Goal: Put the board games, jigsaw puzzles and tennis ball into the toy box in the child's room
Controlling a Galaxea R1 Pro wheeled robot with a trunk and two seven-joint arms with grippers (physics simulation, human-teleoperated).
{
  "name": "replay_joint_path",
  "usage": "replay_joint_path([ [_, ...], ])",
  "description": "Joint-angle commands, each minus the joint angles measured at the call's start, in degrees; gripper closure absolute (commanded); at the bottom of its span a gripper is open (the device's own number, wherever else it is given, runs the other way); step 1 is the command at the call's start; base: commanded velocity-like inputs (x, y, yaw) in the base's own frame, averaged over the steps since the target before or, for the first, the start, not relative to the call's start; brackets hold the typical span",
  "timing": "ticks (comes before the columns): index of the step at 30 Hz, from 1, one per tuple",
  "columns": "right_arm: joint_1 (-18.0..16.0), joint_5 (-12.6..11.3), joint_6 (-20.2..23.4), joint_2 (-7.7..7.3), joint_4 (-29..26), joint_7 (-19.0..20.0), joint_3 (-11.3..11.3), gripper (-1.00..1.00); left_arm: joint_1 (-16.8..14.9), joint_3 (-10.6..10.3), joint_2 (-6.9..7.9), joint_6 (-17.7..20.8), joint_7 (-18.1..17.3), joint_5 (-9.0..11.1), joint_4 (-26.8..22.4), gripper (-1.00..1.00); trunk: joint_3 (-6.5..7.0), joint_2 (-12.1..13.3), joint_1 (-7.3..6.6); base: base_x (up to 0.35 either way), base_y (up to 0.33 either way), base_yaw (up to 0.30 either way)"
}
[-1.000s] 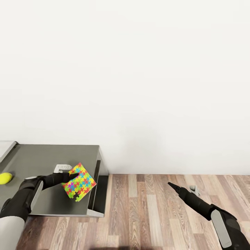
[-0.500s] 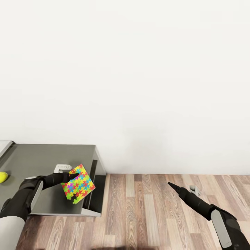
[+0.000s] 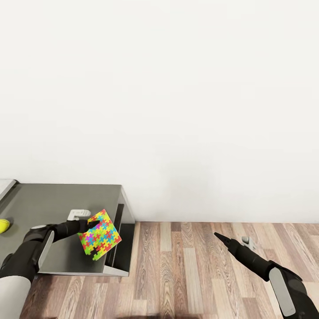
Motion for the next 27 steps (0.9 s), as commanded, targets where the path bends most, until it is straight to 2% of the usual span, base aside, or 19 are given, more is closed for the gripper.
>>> replay_joint_path([
  [1,0.0,-0.2,0.4,0.01,0.0,0.1,-0.1,-1.00,0.0,0.3,0.00,0.4,-0.3,-0.3,-0.2,-1.00,-0.09,-0.1,0.03,0.000,0.000,0.000],
  [5,0.0,-0.2,0.4,0.01,0.0,0.1,-0.1,-1.00,0.0,1.1,0.20,0.3,-0.2,-0.2,-0.5,-1.00,-0.09,-0.1,0.03,0.000,0.000,0.000],
  [7,0.0,-0.2,0.4,0.01,0.0,0.1,-0.1,-1.00,0.0,3.8,0.30,0.3,-0.2,-0.1,-0.8,-1.00,-0.09,-0.1,0.03,0.000,0.000,0.000],
  [9,0.0,-0.2,0.4,0.01,0.0,0.1,-0.1,-1.00,0.0,5.6,0.32,0.3,-0.2,-0.1,-1.0,-1.00,-0.09,-0.1,0.03,0.000,0.000,0.000],
  [10,0.0,-0.2,0.4,0.01,0.0,0.1,-0.1,-1.00,0.0,7.2,0.34,0.3,-0.2,-0.1,-1.5,-1.00,-0.09,-0.1,0.03,0.000,0.000,0.000],
  [15,0.0,-0.2,0.4,0.01,0.0,0.1,-0.1,-1.00,0.0,10.3,0.36,0.4,-0.9,0.0,-3.4,-1.00,-0.09,-0.1,0.03,0.000,0.000,0.000],
  [23,0.0,-0.2,0.3,0.20,0.0,0.1,-0.1,-1.00,0.1,11.3,0.49,2.5,-2.7,0.2,-7.9,-1.00,-0.09,-0.1,0.03,0.000,0.000,0.000],
  [27,0.0,-0.1,0.1,0.34,-0.2,0.1,-0.1,-1.00,0.2,11.7,0.56,5.6,-7.0,0.1,-10.5,-1.00,-0.09,-0.1,0.03,0.000,0.000,0.000],
])
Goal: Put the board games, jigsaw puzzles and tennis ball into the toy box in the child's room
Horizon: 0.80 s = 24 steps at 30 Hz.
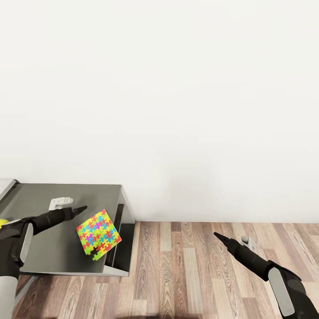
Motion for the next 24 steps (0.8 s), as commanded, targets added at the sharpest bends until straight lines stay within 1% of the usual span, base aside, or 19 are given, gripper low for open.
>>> replay_joint_path([
  [1,0.0,-0.2,0.3,0.03,-0.1,0.1,-0.1,-1.00,0.0,0.4,0.03,0.8,-1.6,-0.3,-0.4,-1.00,-0.09,-0.1,0.03,0.000,0.000,0.000],
  [3,0.0,-0.2,-0.1,0.08,-0.1,0.1,-0.1,-1.00,0.1,1.1,0.23,1.5,-4.3,-0.3,-1.0,-1.00,-0.09,-0.1,0.03,0.000,0.000,0.000],
  [4,0.0,-0.2,-1.7,0.16,-0.2,0.1,0.0,-1.00,0.3,4.0,1.40,3.1,-12.7,-0.4,-1.8,-1.00,-0.09,-0.1,0.03,0.000,0.000,0.000],
  [6,0.0,-0.2,-2.0,0.18,-0.2,0.1,0.0,-1.00,0.4,5.2,2.16,4.2,-16.6,-0.5,-1.9,-1.00,-0.09,-0.1,0.03,0.000,0.000,0.000],
  [7,0.0,-0.2,-2.3,0.19,-0.2,0.1,0.0,-1.00,0.5,6.0,2.99,5.4,-20.7,-0.7,-2.0,-1.00,-0.09,-0.1,0.03,0.000,0.000,0.000],
  [8,0.0,-0.2,-2.4,0.19,-0.2,0.1,0.0,-1.00,0.6,6.4,3.40,5.9,-22.7,-0.7,-2.0,-1.00,-0.09,-0.1,0.03,0.000,0.000,0.000],
  [9,0.0,-0.2,-2.5,0.21,-0.2,0.1,0.0,-1.00,0.8,6.9,4.08,6.8,-26.8,-0.8,-2.1,-1.00,-0.09,-0.1,0.03,0.000,0.000,0.000],
  [12,0.0,-0.3,-2.6,0.29,-0.2,0.1,0.0,-1.00,1.2,7.3,4.73,7.5,-32.8,-0.8,-2.1,-1.00,-0.09,-0.1,0.03,0.000,0.000,0.000],
  [13,0.0,-0.3,-2.6,0.33,-0.2,0.1,0.0,-1.00,1.7,7.6,4.98,7.8,-36.6,-0.9,-2.1,-1.00,-0.09,-0.1,0.03,0.000,0.000,0.000],
  [17,0.0,-0.3,-2.6,0.36,-0.4,0.6,0.0,-1.00,3.0,7.8,5.28,7.8,-42.5,-1.0,-2.1,-1.00,-0.09,-0.1,0.03,0.000,0.000,0.000],
  [18,0.0,-0.2,-2.7,0.42,-0.4,2.2,0.0,-1.00,3.8,8.0,5.72,7.9,-45.9,-1.0,-2.1,-1.00,-0.09,-0.1,0.03,0.000,0.000,0.000],
  [24,0.0,-0.2,-2.8,0.50,-0.4,3.5,0.0,-1.00,4.2,8.0,6.29,8.1,-45.9,-0.6,-2.1,-1.00,-0.09,-0.1,0.03,0.000,0.000,0.000],
])
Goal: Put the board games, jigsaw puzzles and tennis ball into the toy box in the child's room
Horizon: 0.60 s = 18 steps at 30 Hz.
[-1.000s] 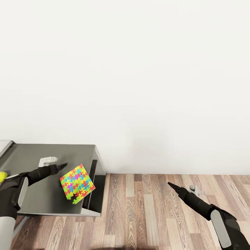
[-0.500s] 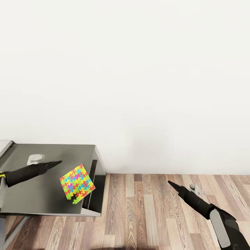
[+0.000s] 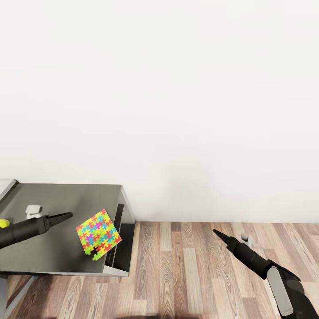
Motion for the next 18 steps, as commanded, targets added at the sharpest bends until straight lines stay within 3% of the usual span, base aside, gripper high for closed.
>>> replay_joint_path([
  [1,0.0,-0.3,0.4,0.02,0.0,0.2,-0.1,-1.00,0.0,0.1,0.03,0.7,-0.4,-0.2,0.0,-1.00,-0.08,-0.1,0.03,0.000,0.000,0.000],
  [8,0.0,-0.5,0.7,0.11,-0.1,0.4,0.5,-1.00,0.0,0.1,0.43,0.9,-0.4,0.0,0.0,-1.00,-0.08,-0.1,0.03,0.000,0.000,0.000],
  [15,0.0,-1.1,-1.1,0.48,0.0,0.2,7.2,-1.00,0.1,0.0,0.22,0.9,-0.4,0.1,0.0,-1.00,0.11,-0.1,0.03,0.000,0.000,-0.016],
  [18,0.0,-1.2,-2.2,0.80,0.0,0.1,8.7,-1.00,0.1,0.0,0.19,0.9,-0.4,0.1,0.0,-1.00,0.33,-0.1,0.03,0.000,0.000,-0.059],
])
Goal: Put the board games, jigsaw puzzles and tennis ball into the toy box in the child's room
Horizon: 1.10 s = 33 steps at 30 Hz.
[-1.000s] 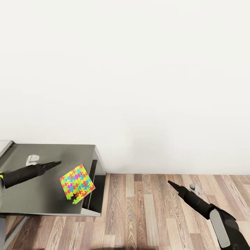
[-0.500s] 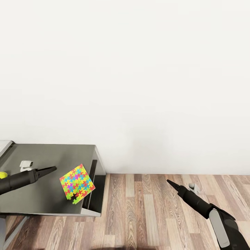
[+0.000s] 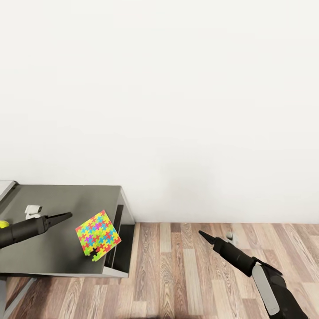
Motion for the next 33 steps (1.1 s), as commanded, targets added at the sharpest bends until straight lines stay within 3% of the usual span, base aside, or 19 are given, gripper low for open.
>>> replay_joint_path([
  [1,0.0,-0.3,0.3,0.03,0.0,0.1,0.1,-1.00,0.0,0.1,0.01,0.6,-0.4,-0.3,0.0,-1.00,0.00,-0.1,0.03,0.000,0.000,-0.068],
  [20,0.0,-0.4,-0.5,-0.01,0.4,0.3,0.5,-1.00,0.0,0.5,0.24,0.5,-0.4,-0.3,0.1,-1.00,1.64,-0.1,0.03,0.105,0.090,-0.076],
  [33,0.0,-0.4,-0.7,0.05,0.4,0.5,0.7,-1.00,0.1,0.5,0.32,0.3,-0.4,-0.3,0.0,-1.00,2.79,-0.1,0.03,0.016,0.012,-0.062],
])
